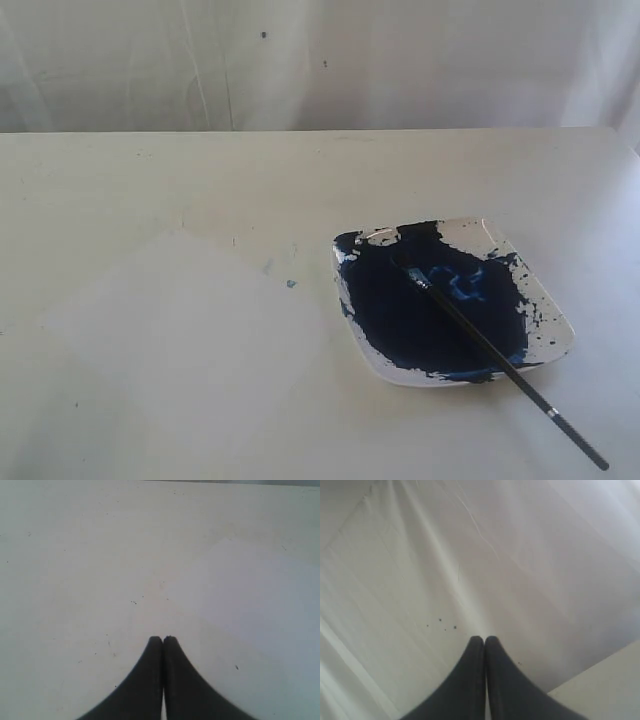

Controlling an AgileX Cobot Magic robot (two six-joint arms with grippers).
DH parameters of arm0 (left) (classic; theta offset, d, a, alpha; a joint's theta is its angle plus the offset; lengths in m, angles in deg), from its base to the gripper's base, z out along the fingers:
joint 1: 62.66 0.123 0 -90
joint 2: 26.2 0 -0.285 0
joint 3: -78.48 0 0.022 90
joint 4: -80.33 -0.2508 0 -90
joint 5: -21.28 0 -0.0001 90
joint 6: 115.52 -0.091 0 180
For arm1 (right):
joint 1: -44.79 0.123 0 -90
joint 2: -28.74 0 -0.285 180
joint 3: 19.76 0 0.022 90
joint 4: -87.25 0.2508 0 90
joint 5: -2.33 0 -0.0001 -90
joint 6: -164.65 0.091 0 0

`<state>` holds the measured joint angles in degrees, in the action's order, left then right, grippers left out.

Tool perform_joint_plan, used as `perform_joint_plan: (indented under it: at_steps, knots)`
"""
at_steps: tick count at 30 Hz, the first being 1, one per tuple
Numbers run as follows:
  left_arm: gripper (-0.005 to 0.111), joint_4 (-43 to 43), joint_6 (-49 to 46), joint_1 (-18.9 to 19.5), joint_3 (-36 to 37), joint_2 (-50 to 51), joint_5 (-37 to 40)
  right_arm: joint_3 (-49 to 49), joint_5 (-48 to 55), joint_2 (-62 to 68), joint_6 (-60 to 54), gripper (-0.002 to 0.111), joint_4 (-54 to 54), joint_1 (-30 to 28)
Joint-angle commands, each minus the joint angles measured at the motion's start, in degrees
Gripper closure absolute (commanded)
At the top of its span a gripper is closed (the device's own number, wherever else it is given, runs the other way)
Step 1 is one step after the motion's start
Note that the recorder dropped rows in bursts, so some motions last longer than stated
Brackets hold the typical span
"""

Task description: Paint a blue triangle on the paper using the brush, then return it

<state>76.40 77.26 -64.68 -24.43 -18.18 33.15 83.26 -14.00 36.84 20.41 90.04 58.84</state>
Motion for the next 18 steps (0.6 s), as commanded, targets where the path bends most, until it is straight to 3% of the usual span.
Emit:
perform_joint_plan:
  at_steps: [1, 3, 5, 10, 13, 18]
  knots:
    - [0.107, 0.47, 0.27, -0.42, 0.12, -0.23, -0.19, 10.02, 12.6, 3.67, -0.5, 0.108, -1.7, 0.2]
    - [0.107, 0.47, 0.27, -0.42, 0.12, -0.23, -0.19, 21.45, 31.1, 13.44, -8.32, 0.108, -3.63, 0.2]
    - [0.107, 0.47, 0.27, -0.42, 0.12, -0.23, -0.19, 29.07, 42.96, 21.7, -20.54, 0.108, 0.72, 0.2]
    - [0.107, 0.47, 0.27, -0.42, 0.12, -0.23, -0.19, 41.06, 67.14, 41.93, -55.29, 0.108, 24.21, 0.2]
    - [0.107, 0.47, 0.27, -0.42, 0.12, -0.23, -0.19, 42.71, 72.34, 51.23, -60.14, 0.108, 28.75, 0.2]
    - [0.107, 0.47, 0.27, -0.42, 0.12, -0.23, -0.19, 40.91, 70.8, 60.69, -60.12, 0.108, 22.52, 3.4]
